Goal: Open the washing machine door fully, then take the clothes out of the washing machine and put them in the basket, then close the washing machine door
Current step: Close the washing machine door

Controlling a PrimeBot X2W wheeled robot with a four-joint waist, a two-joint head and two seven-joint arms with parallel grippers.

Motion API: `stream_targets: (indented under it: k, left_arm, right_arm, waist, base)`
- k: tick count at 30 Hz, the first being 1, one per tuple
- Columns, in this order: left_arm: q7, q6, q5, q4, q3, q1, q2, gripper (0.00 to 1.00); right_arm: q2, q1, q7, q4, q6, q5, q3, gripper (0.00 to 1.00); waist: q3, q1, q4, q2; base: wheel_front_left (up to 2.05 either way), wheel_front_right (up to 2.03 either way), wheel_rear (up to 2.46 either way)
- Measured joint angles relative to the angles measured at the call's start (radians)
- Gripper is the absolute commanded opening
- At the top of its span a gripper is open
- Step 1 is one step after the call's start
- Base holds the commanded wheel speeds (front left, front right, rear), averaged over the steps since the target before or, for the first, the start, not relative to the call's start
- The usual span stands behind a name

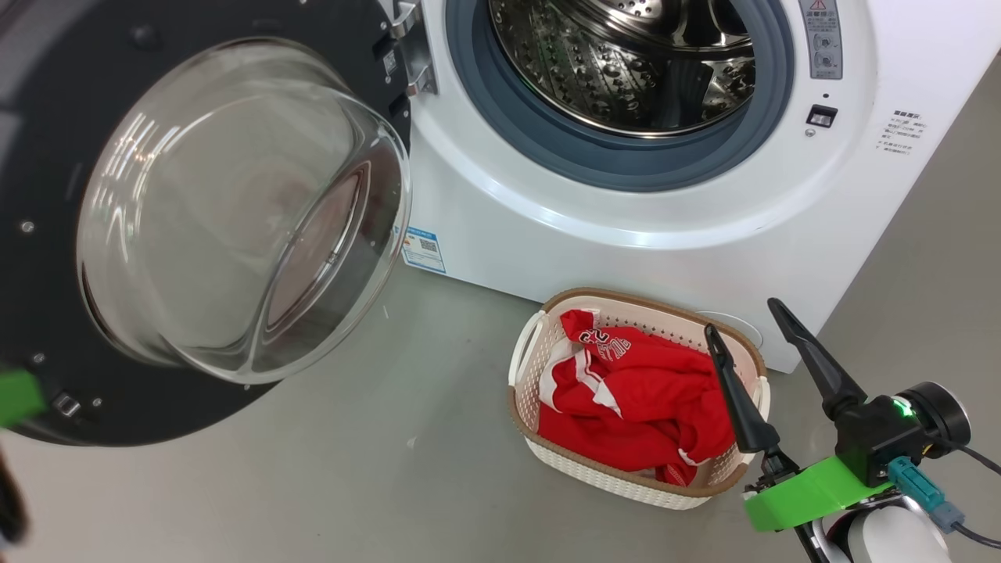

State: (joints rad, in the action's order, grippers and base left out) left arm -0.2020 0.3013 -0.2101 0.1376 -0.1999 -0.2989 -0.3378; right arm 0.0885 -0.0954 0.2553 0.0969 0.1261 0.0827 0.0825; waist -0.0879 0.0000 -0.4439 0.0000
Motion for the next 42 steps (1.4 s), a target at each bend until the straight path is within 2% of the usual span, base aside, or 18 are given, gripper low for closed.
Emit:
stream_targets:
  k: [7, 10, 11, 12, 14, 16, 17, 25, 31, 42]
  left_arm:
    - [0.106, -0.031, -0.146, -0.213, -0.086, -0.159, -0.045, 0.00]
    - [0.142, -0.054, -0.210, -0.278, -0.106, -0.201, -0.047, 0.00]
    - [0.160, -0.064, -0.231, -0.316, -0.116, -0.222, -0.049, 0.00]
    - [0.205, -0.083, -0.296, -0.390, -0.137, -0.266, -0.050, 0.00]
    - [0.228, -0.090, -0.324, -0.425, -0.149, -0.285, -0.050, 0.00]
    - [0.291, -0.109, -0.381, -0.521, -0.170, -0.325, -0.058, 0.00]
    - [0.291, -0.109, -0.381, -0.521, -0.170, -0.325, -0.058, 0.00]
    - [0.483, -0.146, -0.589, -0.744, -0.258, -0.439, -0.049, 0.00]
    - [0.604, -0.198, -0.667, -0.827, -0.268, -0.452, -0.042, 0.00]
    - [0.752, -0.240, -0.772, -0.847, -0.316, -0.457, -0.061, 0.00]
  right_arm:
    - [-0.004, 0.001, -0.002, -0.003, 0.000, 0.039, -0.005, 1.00]
    - [-0.005, 0.004, -0.009, -0.005, 0.000, 0.048, -0.007, 1.00]
    - [-0.006, 0.005, -0.009, -0.006, 0.000, 0.051, -0.007, 1.00]
    - [-0.006, 0.007, -0.010, -0.008, 0.000, 0.051, -0.007, 1.00]
    - [-0.006, 0.007, -0.011, -0.008, 0.000, 0.051, -0.007, 1.00]
    - [-0.005, 0.011, -0.018, -0.011, 0.000, 0.052, -0.007, 1.00]
    - [-0.005, 0.011, -0.018, -0.011, 0.000, 0.052, -0.007, 1.00]
    - [0.000, 0.015, -0.025, -0.019, 0.000, 0.056, -0.004, 1.00]
    - [0.003, 0.015, -0.028, -0.021, 0.000, 0.060, 0.001, 1.00]
    - [0.004, 0.015, -0.027, -0.022, 0.000, 0.062, 0.001, 1.00]
  waist:
    - [0.010, 0.0000, 0.011, 0.0000]
    - [0.012, 0.0000, 0.013, 0.0000]
    - [0.012, 0.0000, 0.015, 0.0000]
    - [0.011, 0.0000, 0.016, 0.0000]
    - [0.010, 0.0000, 0.016, 0.0000]
    - [0.007, 0.0000, 0.017, 0.0000]
    - [0.007, 0.0000, 0.017, 0.0000]
    - [0.000, 0.0000, 0.022, 0.0000]
    - [-0.002, 0.0000, 0.032, 0.0000]
    - [-0.024, 0.0000, 0.045, 0.0000]
  base:
    - [0.00, 0.00, 0.00]
    - [0.00, 0.00, 0.00]
    - [0.00, 0.00, 0.00]
    - [0.00, 0.00, 0.00]
    - [0.00, 0.00, 0.00]
    - [0.00, 0.00, 0.00]
    - [0.00, 0.00, 0.00]
    - [0.00, 0.00, 0.00]
    - [0.00, 0.00, 0.00]
    - [0.00, 0.00, 0.00]
